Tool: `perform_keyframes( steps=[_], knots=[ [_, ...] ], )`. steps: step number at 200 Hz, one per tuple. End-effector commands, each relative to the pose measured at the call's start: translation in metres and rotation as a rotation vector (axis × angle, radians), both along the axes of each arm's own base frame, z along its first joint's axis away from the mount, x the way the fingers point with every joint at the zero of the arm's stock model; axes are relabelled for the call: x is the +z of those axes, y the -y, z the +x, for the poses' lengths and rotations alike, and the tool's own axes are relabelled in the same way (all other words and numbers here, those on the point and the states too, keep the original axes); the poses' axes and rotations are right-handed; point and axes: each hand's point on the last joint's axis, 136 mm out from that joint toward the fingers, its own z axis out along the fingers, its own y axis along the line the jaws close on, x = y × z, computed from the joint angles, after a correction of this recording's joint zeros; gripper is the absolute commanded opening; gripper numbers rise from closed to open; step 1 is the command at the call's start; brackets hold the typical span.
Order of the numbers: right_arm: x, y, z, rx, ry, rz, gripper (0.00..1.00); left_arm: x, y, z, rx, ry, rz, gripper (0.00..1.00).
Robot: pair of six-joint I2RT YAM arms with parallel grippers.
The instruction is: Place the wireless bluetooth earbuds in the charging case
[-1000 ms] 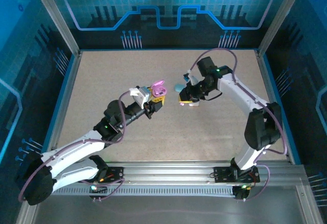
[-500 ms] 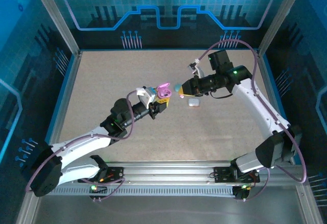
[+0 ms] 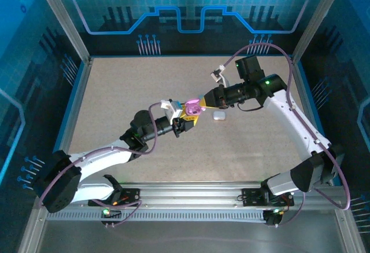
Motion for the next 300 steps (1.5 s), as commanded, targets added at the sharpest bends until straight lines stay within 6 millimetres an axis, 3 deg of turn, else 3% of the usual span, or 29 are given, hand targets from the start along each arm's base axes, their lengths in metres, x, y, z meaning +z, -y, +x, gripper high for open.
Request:
perform_keyframes(
  steps=[1,223,264,300],
  knots=[
    [0.011,-0.007,-0.001,0.026,0.016,0.035,0.18,0.032,0.004,-0.005,-0.05,0.064,-0.072,0.32],
    [-0.009,-0.016,0.006,0.011,-0.004,0.003,0.19,0.04,0.008,-0.007,-0.08,0.05,-0.103,0.33],
    [-0.019,-0.011,0.012,-0.028,0.033,-0.066,0.2,0.047,0.007,-0.011,-0.092,0.057,-0.125,0.33],
    [-0.014,-0.009,0.016,-0.051,0.094,-0.083,0.22,0.049,0.007,-0.013,-0.103,0.057,-0.13,0.33]
  ],
)
